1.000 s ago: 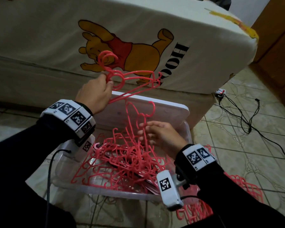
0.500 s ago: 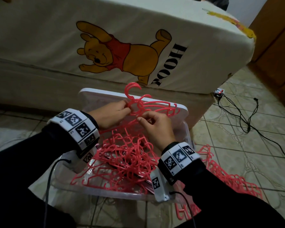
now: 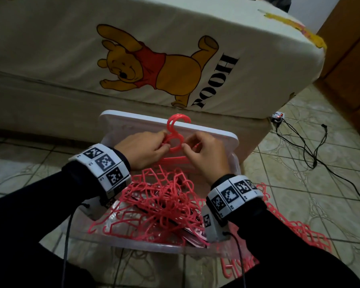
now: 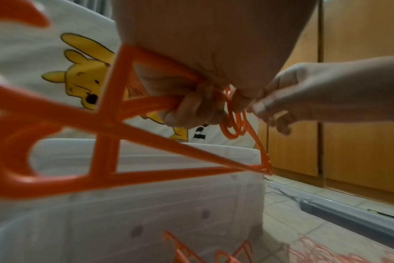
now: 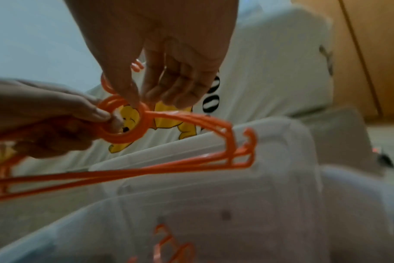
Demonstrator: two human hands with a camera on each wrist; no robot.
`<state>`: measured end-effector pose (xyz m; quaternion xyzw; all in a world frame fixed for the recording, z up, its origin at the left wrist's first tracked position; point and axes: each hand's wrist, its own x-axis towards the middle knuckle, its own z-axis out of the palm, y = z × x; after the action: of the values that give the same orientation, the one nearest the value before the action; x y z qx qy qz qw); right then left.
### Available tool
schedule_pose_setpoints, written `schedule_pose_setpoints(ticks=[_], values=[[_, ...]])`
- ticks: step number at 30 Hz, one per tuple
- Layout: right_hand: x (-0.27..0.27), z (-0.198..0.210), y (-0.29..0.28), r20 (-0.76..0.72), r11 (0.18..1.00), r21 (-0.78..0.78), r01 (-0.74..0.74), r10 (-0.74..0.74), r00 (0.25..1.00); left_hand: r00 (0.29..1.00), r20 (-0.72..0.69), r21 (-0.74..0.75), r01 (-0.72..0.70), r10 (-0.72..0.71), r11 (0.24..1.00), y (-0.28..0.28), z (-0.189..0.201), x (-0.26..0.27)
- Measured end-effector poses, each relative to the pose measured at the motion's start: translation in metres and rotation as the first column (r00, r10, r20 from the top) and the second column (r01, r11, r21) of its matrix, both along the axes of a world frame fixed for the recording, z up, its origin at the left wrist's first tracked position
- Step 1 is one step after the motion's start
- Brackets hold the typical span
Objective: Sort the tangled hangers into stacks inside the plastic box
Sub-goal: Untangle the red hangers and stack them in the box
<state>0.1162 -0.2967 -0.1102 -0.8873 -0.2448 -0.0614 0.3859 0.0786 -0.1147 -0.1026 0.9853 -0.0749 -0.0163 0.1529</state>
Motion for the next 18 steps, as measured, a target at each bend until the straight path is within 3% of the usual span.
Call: schedule_pose_setpoints(ticks=[2, 5, 7, 10, 14, 18], values=[[0.005, 0.001, -0.011, 0.155, 0.953, -0.301, 0.031, 0.017, 0.988, 1.0, 0.024, 0.008, -0.013, 0.013, 1.0, 0.005, 0.0, 0.001], [0.009, -0.003, -0.02, 0.18, 0.775, -0.631, 0.029, 0.11, 0.977, 1.0, 0.007, -0.02, -0.01, 0.011, 1.0, 0.008, 0.0, 0.004], [0.01, -0.007, -0.021, 0.197, 0.731, -0.681, 0.041, 0.129, 0.972, 1.0, 0.018, -0.007, -0.017, 0.017, 1.0, 0.008, -0.001, 0.005], [0.01, -0.012, -0.017, 0.202, 0.69, -0.723, 0.035, 0.162, 0.966, 0.995, 0.094, 0.152, -0.059, 0.045, 0.987, 0.006, -0.006, 0.004], [0.011, -0.021, -0.008, 0.124, 0.729, -0.683, -0.043, 0.173, 0.977, 0.977, 0.192, 0.303, -0.145, 0.089, 0.942, 0.01, -0.011, 0.006], [0.016, -0.03, -0.011, 0.006, 0.807, -0.589, -0.049, 0.064, 0.998, 0.961, 0.22, 0.313, -0.231, 0.166, 0.921, 0.016, -0.006, 0.008]])
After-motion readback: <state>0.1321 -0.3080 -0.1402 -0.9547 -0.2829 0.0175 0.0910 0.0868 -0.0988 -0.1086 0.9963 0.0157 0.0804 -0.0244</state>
